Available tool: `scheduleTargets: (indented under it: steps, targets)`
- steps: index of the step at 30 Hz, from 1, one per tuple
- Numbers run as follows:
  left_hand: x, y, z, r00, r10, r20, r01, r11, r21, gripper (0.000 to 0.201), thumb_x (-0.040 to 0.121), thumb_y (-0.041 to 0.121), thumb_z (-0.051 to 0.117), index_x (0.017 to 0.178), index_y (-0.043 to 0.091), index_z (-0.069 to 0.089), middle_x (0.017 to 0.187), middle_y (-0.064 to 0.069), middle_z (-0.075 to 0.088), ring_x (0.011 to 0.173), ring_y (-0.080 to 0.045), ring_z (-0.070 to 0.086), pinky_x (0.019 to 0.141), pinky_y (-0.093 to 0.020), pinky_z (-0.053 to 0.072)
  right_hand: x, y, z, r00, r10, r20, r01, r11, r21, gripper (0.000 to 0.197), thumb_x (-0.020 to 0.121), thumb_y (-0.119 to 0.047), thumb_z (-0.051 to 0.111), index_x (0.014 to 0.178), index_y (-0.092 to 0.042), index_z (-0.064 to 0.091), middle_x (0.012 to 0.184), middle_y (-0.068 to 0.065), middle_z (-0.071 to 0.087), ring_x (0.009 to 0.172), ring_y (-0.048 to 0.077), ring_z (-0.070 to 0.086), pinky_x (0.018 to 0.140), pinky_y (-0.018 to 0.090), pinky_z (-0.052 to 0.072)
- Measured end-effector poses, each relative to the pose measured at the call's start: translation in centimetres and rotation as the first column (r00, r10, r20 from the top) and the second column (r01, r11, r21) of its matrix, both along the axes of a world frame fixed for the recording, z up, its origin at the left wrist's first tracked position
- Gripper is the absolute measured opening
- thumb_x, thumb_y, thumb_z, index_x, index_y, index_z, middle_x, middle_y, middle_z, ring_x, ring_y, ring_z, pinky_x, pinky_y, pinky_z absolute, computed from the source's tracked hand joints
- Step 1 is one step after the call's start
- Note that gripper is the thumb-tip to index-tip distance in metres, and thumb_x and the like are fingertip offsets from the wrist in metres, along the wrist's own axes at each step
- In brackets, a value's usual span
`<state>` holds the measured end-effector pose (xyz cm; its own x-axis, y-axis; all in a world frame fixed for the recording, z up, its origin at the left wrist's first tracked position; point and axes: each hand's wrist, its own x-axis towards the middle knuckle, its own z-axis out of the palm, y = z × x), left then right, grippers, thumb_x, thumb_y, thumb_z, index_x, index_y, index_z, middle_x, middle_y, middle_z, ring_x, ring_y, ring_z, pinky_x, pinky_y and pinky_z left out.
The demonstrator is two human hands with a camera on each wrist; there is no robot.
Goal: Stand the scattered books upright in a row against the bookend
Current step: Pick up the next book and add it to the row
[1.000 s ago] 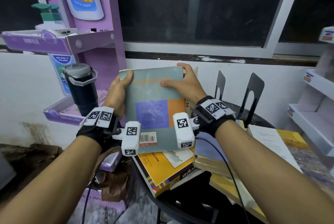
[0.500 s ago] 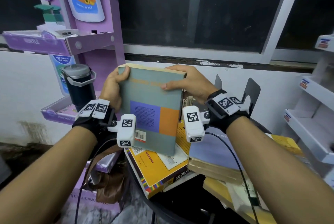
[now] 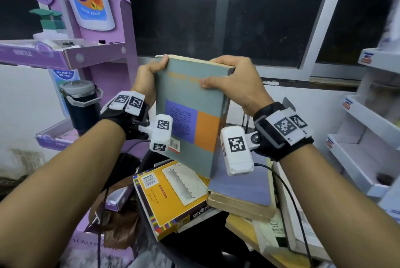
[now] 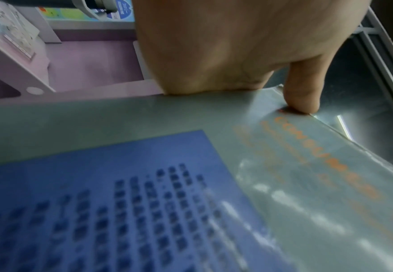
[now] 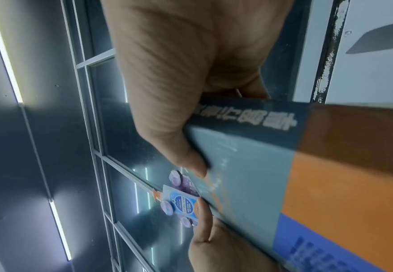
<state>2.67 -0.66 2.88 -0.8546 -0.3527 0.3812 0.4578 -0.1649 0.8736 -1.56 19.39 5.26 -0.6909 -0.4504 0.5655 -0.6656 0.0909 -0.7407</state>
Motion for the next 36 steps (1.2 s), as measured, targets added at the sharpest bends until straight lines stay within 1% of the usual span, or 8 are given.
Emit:
scheduleTargets:
  steps: [7, 10, 13, 17, 22, 26, 32, 36]
  targets:
    - [-3.1, 2.7, 0.7, 0.999, -0.026, 0.039, 0.03, 0.995, -0.094, 0.051, 0.095, 0.04, 0.046, 0.126, 0.002, 0.056, 0.122, -0.02, 0.06, 0.106, -0.027, 0.06, 0.089, -0.033, 0.049, -0.9, 3.2, 0.6, 0.99, -0.14, -0.034, 0.139, 0.99, -0.04, 0.034, 0.065, -0.022, 0.085, 0.096, -0.017, 0.071, 0.086, -0.007, 0.069, 0.077, 0.008, 0.062, 0.061, 0.018, 0.05]
    - [-4.4, 3.3, 0.8, 0.996, 0.052, 0.078, -0.047, 0.997, -0.064, 0.051, 0.096, 0.054, 0.037, 0.11, 0.014, 0.066, 0.104, -0.006, 0.068, 0.097, -0.02, 0.06, 0.086, -0.035, 0.043, -1.4, 4.4, 0.9, 0.979, -0.197, -0.048, 0.195, 0.979, -0.056, 0.033, 0.065, -0.022, 0.085, 0.095, -0.018, 0.071, 0.086, -0.007, 0.068, 0.081, 0.01, 0.063, 0.064, 0.02, 0.052]
    - [-6.1, 3.8, 0.3, 0.964, 0.165, 0.207, -0.149, 0.984, -0.094, 0.037, 0.1, 0.044, 0.034, 0.095, 0.022, 0.063, 0.085, 0.006, 0.069, 0.086, -0.014, 0.059, 0.084, -0.034, 0.04, -2.1, 5.5, 1.4, 0.966, -0.254, -0.047, 0.25, 0.965, -0.081, 0.03, 0.065, -0.023, 0.084, 0.092, -0.018, 0.072, 0.083, -0.01, 0.067, 0.078, 0.008, 0.062, 0.063, 0.021, 0.052]
    - [-8.0, 4.7, -1.1, 0.857, 0.259, 0.446, -0.108, 0.936, -0.334, 0.03, 0.096, 0.027, 0.046, 0.122, 0.018, 0.06, 0.123, -0.006, 0.059, 0.104, -0.022, 0.048, 0.088, -0.034, 0.034, -2.9, 6.8, 2.0, 0.943, -0.331, -0.034, 0.326, 0.939, -0.111, 0.029, 0.063, -0.026, 0.083, 0.089, -0.019, 0.072, 0.083, -0.006, 0.069, 0.08, 0.012, 0.066, 0.07, 0.031, 0.058]
    - [-9.8, 5.8, -2.3, 0.807, 0.414, 0.42, -0.082, 0.784, -0.616, 0.041, 0.094, 0.018, 0.051, 0.13, -0.001, 0.054, 0.14, -0.016, 0.05, 0.125, -0.033, 0.049, 0.099, -0.039, 0.041, -4.0, 7.6, 2.1, 0.912, -0.406, -0.052, 0.399, 0.91, -0.114, 0.029, 0.065, -0.027, 0.083, 0.09, -0.019, 0.071, 0.087, -0.004, 0.068, 0.085, 0.015, 0.064, 0.07, 0.028, 0.056]
    - [-11.3, 6.1, -3.6, 0.793, 0.438, 0.423, -0.09, 0.772, -0.63, 0.048, 0.09, 0.025, 0.059, 0.135, 0.011, 0.051, 0.142, -0.008, 0.05, 0.129, -0.027, 0.046, 0.107, -0.035, 0.036, -5.1, 7.3, 1.9, 0.89, -0.454, -0.041, 0.448, 0.887, -0.113, 0.028, 0.066, -0.027, 0.082, 0.09, -0.02, 0.069, 0.087, -0.003, 0.068, 0.085, 0.015, 0.064, 0.069, 0.027, 0.056]
    - [-13.4, 5.4, -4.6, 0.776, 0.489, 0.399, -0.093, 0.714, -0.694, 0.049, 0.09, 0.027, 0.061, 0.137, 0.018, 0.05, 0.143, -0.008, 0.049, 0.128, -0.027, 0.047, 0.094, -0.028, 0.035, -7.1, 6.0, 1.7, 0.855, -0.518, -0.03, 0.515, 0.855, -0.056, 0.026, 0.07, -0.029, 0.08, 0.09, -0.021, 0.065, 0.088, -0.004, 0.063, 0.087, 0.014, 0.061, 0.071, 0.028, 0.056]
    - [-14.5, 4.8, -5.1, 0.762, 0.499, 0.413, -0.048, 0.679, -0.733, 0.051, 0.088, 0.029, 0.063, 0.136, 0.018, 0.05, 0.141, -0.01, 0.049, 0.124, -0.028, 0.049, 0.093, -0.03, 0.037, -8.5, 5.0, 1.2, 0.833, -0.552, -0.048, 0.552, 0.834, -0.012, 0.026, 0.073, -0.028, 0.077, 0.094, -0.02, 0.065, 0.085, -0.006, 0.059, 0.073, 0.004, 0.05, 0.057, 0.015, 0.041]
